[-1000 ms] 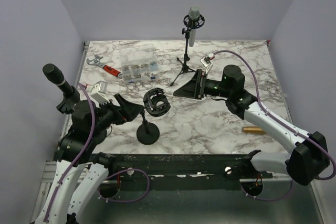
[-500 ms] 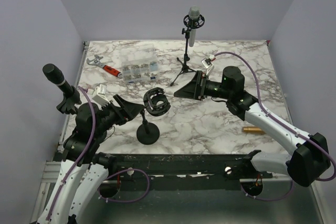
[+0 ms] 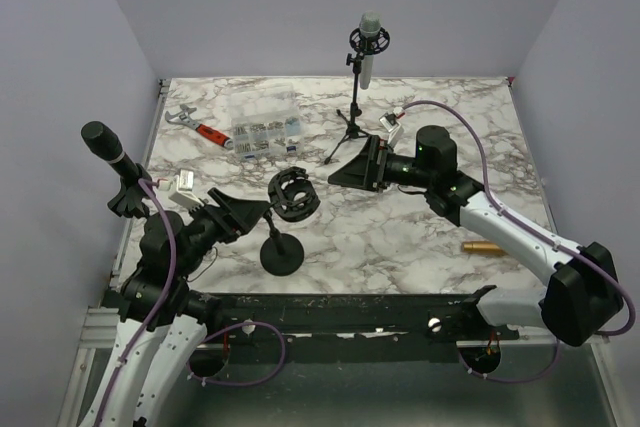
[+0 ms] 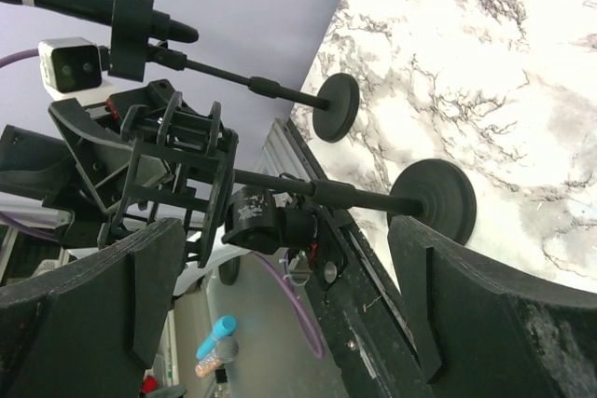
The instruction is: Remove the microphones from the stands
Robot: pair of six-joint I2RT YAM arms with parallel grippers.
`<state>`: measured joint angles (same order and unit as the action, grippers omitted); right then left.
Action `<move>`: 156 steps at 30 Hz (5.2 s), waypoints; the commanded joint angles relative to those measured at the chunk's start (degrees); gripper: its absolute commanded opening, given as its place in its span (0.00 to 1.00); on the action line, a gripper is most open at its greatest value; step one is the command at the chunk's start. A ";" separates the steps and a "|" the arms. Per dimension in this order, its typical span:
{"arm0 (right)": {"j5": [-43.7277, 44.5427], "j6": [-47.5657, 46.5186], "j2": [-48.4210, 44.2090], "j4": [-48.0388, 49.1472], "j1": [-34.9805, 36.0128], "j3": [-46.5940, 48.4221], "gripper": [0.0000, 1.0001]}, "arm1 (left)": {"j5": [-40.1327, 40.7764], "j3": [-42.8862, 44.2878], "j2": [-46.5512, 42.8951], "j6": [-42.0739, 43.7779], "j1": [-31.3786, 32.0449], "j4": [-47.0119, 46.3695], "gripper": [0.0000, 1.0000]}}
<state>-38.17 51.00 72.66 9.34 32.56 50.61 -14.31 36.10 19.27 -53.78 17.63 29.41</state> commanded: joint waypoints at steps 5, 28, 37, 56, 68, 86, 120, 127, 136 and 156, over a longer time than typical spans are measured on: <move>1.32 -0.61 0.99 -0.08 0.32 -0.16 1.00 | 2.01 -8.37 3.71 2.45 -0.23 8.76 0.65; 2.39 -0.62 2.71 0.65 0.32 -1.56 1.00 | 13.74 -14.95 1.05 -9.83 8.09 17.40 0.50; 2.41 -0.51 3.75 1.13 0.27 -1.98 1.00 | 19.00 -17.91 1.05 -12.57 12.89 18.08 0.48; 19.79 -13.81 -0.52 -16.93 0.31 2.99 1.00 | 18.03 -9.17 -6.68 -0.63 13.13 7.16 0.99; 46.00 -23.80 -1.09 -25.66 0.32 7.09 1.00 | 8.89 1.61 -5.33 17.59 13.11 -2.77 0.99; 24.82 -12.72 16.60 -14.25 -11.46 25.24 1.00 | -10.03 35.37 27.63 32.77 13.09 -21.79 0.99; 51.20 -45.06 48.58 -19.34 -8.75 77.20 0.75 | -4.42 18.40 21.87 43.74 12.94 -29.14 0.99; 52.42 -47.39 50.71 -20.07 -7.77 79.03 0.68 | -4.15 18.39 21.87 44.02 12.93 -29.10 0.99; 55.62 -49.39 52.34 -20.86 -7.39 82.69 0.29 | -3.94 18.26 22.04 44.44 12.94 -29.09 0.99; 59.06 -52.76 39.64 -14.40 -6.68 87.77 0.01 | -4.76 17.87 23.36 43.19 12.96 -29.14 0.99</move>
<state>19.14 -0.14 118.26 -10.96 25.80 135.92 -18.79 54.57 42.96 -10.33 30.81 1.37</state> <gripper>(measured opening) 0.489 0.982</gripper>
